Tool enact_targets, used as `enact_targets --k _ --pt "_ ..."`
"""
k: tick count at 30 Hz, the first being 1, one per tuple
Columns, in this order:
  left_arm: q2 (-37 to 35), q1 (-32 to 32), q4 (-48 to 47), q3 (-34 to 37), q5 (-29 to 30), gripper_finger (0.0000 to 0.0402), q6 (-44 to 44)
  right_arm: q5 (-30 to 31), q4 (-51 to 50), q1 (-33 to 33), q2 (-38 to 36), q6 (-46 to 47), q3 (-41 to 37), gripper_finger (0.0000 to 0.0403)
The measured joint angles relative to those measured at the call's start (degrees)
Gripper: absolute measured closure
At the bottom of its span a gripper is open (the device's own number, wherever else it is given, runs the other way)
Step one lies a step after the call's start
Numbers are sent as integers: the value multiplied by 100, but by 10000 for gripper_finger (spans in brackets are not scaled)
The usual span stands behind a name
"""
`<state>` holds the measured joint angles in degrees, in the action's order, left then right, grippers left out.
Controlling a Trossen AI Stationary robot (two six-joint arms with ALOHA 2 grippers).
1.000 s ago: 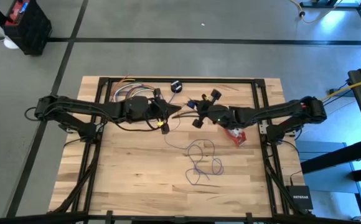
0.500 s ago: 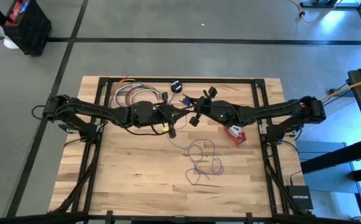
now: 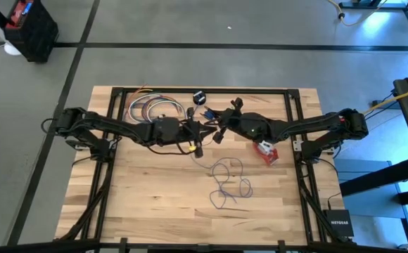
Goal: Coil cords
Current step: Coil the blue wire onto the spool
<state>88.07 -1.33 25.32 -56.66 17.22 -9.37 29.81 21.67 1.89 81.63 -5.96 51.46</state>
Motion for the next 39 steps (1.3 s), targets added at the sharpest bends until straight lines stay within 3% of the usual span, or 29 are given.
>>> enact_targets --k 15,31,39 --pt "-43 143 -357 -17 -23 396 -32 -841 -84 -7 -727 300 -13 384" --pt "-32 160 -668 -2 -17 396 -118 -855 -402 -4 -2018 145 -11 384" --pt "-6 344 -910 22 -3 399 -150 -1314 -850 -4 -2218 273 27 384"
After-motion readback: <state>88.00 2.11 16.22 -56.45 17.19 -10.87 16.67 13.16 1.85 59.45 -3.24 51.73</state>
